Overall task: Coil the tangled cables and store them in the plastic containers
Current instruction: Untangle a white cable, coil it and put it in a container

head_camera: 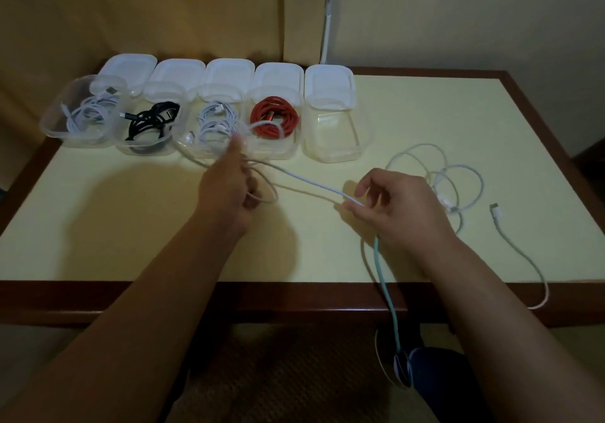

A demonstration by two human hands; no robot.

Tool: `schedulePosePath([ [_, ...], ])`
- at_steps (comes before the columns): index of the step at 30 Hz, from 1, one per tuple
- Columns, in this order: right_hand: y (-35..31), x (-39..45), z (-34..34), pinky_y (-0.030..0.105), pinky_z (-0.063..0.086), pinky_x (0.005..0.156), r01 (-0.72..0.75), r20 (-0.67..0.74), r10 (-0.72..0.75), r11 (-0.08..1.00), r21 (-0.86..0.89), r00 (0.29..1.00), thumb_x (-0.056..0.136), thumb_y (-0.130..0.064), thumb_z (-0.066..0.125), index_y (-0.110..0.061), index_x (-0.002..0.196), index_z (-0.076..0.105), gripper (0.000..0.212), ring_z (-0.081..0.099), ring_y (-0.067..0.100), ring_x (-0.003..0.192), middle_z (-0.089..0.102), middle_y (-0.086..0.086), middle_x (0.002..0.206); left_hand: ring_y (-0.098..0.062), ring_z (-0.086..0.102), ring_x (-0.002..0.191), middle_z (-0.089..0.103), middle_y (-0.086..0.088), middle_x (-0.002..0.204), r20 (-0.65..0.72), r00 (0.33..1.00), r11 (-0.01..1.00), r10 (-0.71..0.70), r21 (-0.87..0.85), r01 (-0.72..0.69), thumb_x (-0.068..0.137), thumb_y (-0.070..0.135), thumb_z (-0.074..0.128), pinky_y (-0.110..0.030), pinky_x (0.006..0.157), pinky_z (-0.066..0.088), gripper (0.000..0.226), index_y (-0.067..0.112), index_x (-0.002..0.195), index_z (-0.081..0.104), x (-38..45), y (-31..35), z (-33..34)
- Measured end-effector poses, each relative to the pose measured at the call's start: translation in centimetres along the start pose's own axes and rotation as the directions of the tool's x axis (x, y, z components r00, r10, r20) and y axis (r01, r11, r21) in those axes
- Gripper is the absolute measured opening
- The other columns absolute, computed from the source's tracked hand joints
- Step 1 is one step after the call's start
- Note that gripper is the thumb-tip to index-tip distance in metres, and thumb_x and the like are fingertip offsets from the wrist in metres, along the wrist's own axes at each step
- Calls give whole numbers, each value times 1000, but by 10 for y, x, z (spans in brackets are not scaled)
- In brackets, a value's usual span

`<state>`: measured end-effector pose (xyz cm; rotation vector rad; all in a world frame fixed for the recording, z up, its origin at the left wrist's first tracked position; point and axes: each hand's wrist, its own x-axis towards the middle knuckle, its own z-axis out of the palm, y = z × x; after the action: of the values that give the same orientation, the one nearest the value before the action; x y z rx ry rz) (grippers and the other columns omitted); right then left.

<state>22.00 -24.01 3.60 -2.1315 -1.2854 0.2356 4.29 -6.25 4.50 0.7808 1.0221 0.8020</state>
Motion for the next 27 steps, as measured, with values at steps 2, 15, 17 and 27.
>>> schedulePosePath([
  [2,0,0,1,30,41,59,-30,-31,26,993,-111,999,86,-40,78,-29,85,69,14,57,4,70,64,-13,75,-6,31,40,32,9,52,-69,997,992,-29,-126,20,98,54,61,-20,39,25,44,24,71,43,5,5,-6],
  [15,-14,-4,14,31,38,59,162,-113,-153,984,77,982,92,-46,66,-21,81,78,30,56,15,61,60,-7,67,-25,54,59,63,-29,73,454,871,822,188,413,-393,70,45,90,-29,56,44,46,15,98,69,-46,-45,25],
  [17,-17,-4,15,30,33,58,223,-107,-223,975,-13,969,92,-38,66,-21,76,74,24,53,17,57,56,-6,65,-36,67,72,68,-30,83,472,847,784,245,417,-460,82,37,85,-44,69,54,26,24,102,75,-53,-51,27],
  [27,-9,2,6,36,52,70,203,-116,-203,979,-18,972,96,-40,71,-31,101,82,15,64,14,74,70,-11,80,-9,37,48,44,4,56,275,910,910,309,193,-367,101,21,63,-24,46,31,17,18,87,71,-36,-29,27],
])
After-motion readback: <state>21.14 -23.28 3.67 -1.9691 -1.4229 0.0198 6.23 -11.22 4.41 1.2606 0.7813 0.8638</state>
